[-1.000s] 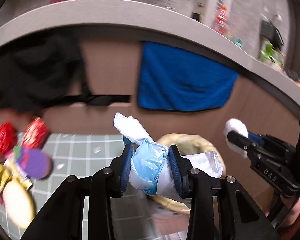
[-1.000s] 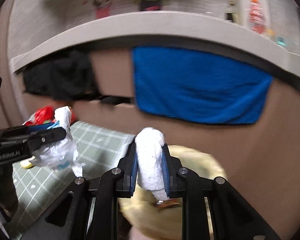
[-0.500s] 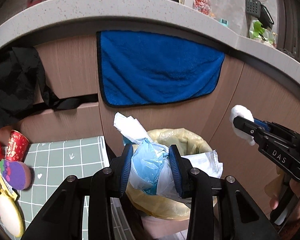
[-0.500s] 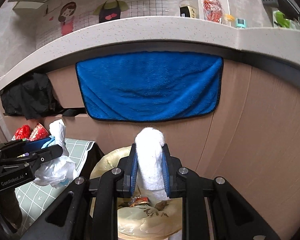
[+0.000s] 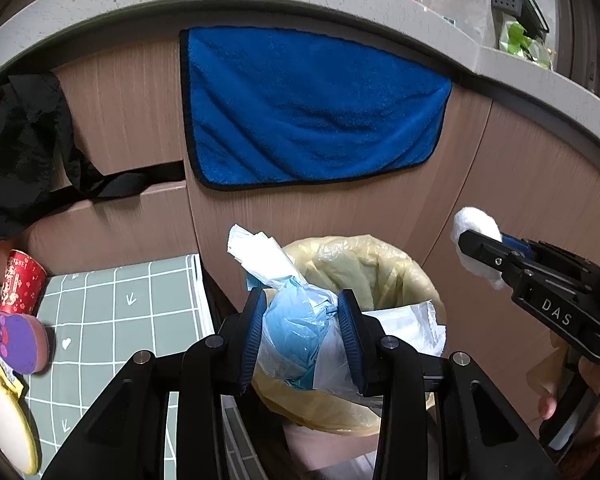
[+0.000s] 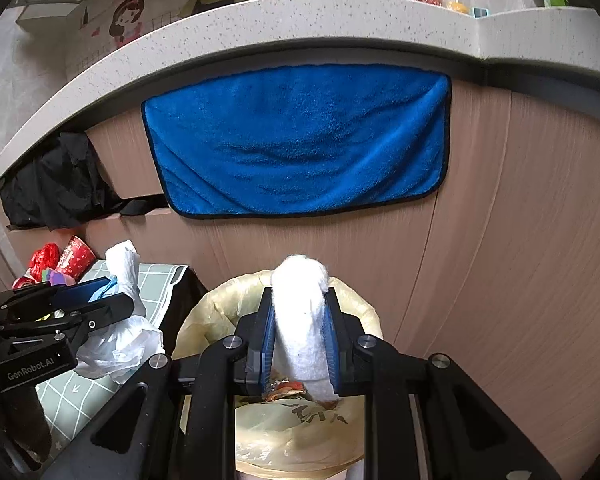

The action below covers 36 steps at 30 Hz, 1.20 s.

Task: Collect trash
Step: 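Carry both held tissues over the yellow-lined bin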

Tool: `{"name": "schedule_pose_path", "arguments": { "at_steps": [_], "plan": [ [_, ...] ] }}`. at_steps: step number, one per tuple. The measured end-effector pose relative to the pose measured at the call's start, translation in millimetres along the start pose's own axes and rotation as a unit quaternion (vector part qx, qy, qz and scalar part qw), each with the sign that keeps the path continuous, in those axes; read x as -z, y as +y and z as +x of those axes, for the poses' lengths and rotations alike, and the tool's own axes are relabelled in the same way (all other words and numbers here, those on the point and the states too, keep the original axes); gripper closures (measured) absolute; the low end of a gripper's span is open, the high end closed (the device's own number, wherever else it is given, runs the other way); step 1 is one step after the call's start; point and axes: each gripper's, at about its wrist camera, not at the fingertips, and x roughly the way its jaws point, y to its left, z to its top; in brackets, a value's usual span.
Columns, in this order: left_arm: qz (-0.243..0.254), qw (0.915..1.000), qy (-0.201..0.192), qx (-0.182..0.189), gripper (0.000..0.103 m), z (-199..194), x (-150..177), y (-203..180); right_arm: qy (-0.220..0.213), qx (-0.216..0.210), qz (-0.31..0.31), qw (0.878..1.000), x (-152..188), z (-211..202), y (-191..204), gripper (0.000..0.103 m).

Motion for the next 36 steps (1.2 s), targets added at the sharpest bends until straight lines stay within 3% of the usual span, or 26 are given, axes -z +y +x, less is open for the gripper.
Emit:
{"name": "schedule_pose_path", "arguments": {
  "at_steps": [36],
  "plan": [
    [-0.006,0.9970,0.077,0.008,0.065,77.2,11.7,2.4,0.081,-0.027,0.032,0.996,32.7,63.7,-11.9,0.081]
  ]
}}
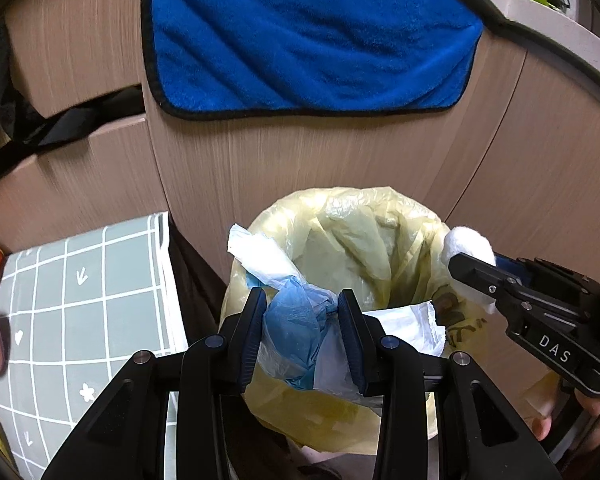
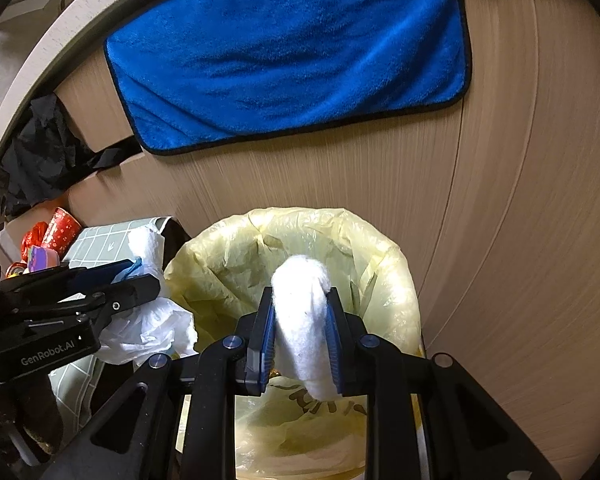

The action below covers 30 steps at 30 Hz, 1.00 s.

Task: Collect trash
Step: 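Carry both held tissues over the yellow-lined bin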

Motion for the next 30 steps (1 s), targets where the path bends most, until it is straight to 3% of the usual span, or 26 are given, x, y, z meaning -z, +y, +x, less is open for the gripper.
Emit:
{"name": "schedule_pose_path", "arguments": {
  "at_steps": [30],
  "plan": [
    [-0.003,0.9995,0.011,0.028,0.065,10.8,-3.9,-1.6,0.007,-0.014,0.030,0.999,2.7,10.2,-9.5,0.080]
  ]
}}
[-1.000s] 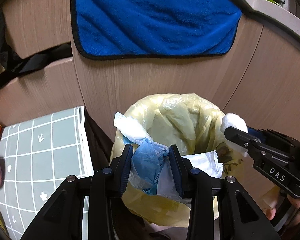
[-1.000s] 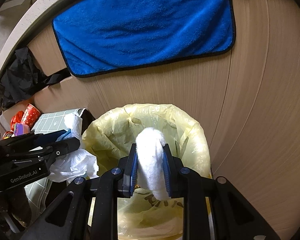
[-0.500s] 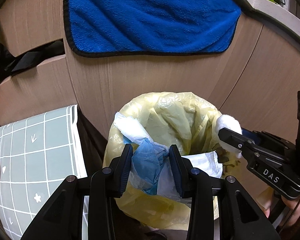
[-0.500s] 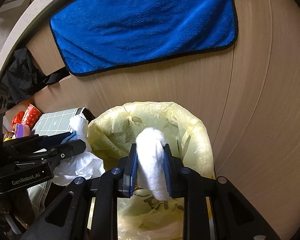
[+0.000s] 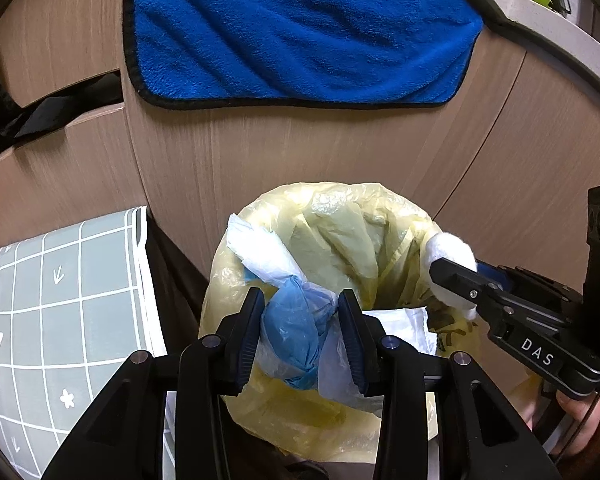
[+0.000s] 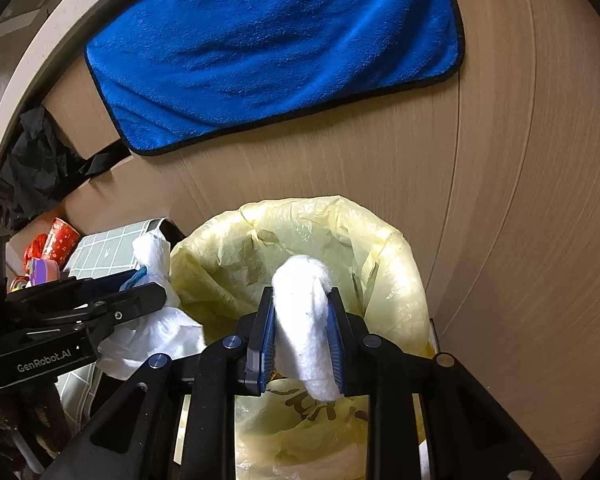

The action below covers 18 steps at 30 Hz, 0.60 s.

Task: Collect trash
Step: 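Carry both held tissues over the yellow-lined bin, then open both grippers to drop the tissues into the bin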

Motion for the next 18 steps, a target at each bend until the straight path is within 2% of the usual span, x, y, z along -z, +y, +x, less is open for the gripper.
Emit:
{"name": "schedule_pose_path", "arguments": {
  "at_steps": [9,11,12,13,15,18],
  "plan": [
    [-0.002,1.0000,0.005,0.007,0.065,5.6,1.3,1.4,0.007,0.013,-0.005,1.000,-0.7,5.7,2.0,0.080],
    [-0.005,0.9998,0.006,0.015,0.061,5.8,0.4,2.7,0.008,0.015,0.000,1.000,-1.3,5.7,0.6,0.078],
    [-0.007,0.9998,0.007,0.018,0.056,6.6,-0.1,2.7,0.008,0.017,0.002,1.000,-1.7,5.5,-0.1,0.074],
    [-0.008,0.9997,0.008,0.020,0.046,6.8,-0.6,2.7,0.008,0.023,0.004,1.000,-2.2,5.5,-0.7,0.069],
    [-0.008,0.9997,0.007,0.020,0.039,5.4,-1.4,2.6,0.007,0.030,0.005,1.000,-2.9,4.8,-1.7,0.064],
    [-0.005,0.9998,0.006,0.016,0.036,2.6,-1.8,0.7,0.006,0.032,0.009,0.999,-2.9,3.1,-4.1,0.063]
  ]
}}
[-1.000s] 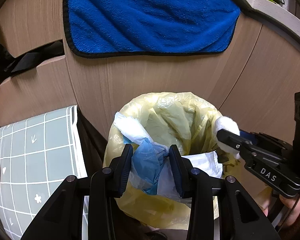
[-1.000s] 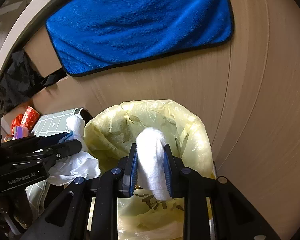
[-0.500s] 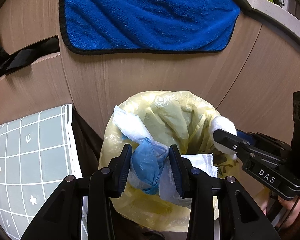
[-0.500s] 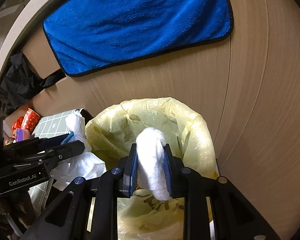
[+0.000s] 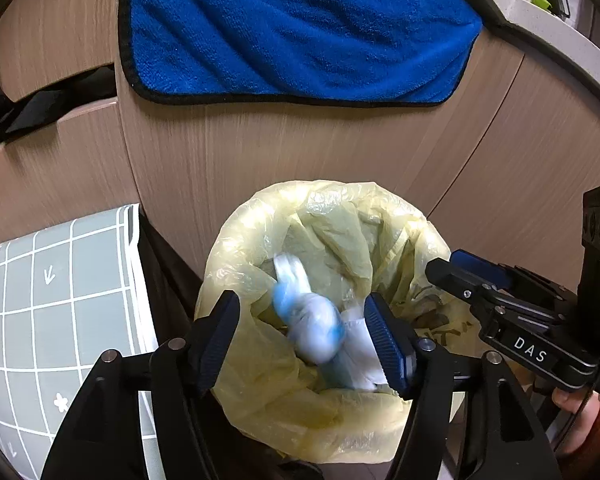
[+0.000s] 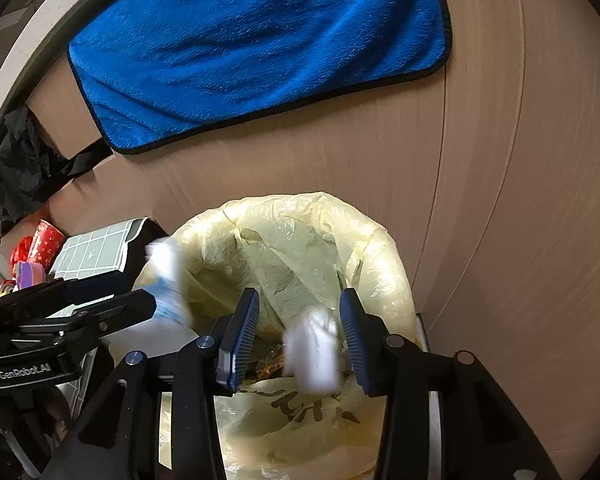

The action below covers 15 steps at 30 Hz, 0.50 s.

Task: Collect trash
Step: 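Open both grippers to drop the tissues into the bin, then move both grippers back over the table toward the remaining trash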

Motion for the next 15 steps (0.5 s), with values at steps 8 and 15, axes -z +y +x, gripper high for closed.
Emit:
{"name": "schedule_pose_path", "arguments": {
  "at_steps": [8,15],
  "plan": [
    [-0.004,0.9999,-0.009,0.000,0.035,-12.9,-0.8,1.4,-0.009,0.009,-0.001,1.000,-0.8,-8.9,0.6,0.063],
    [0.016,0.9996,-0.023,-0.002,0.035,-31.0,0.2,1.8,-0.023,0.020,-0.004,1.000,-3.7,-22.1,3.2,0.063]
  ]
}}
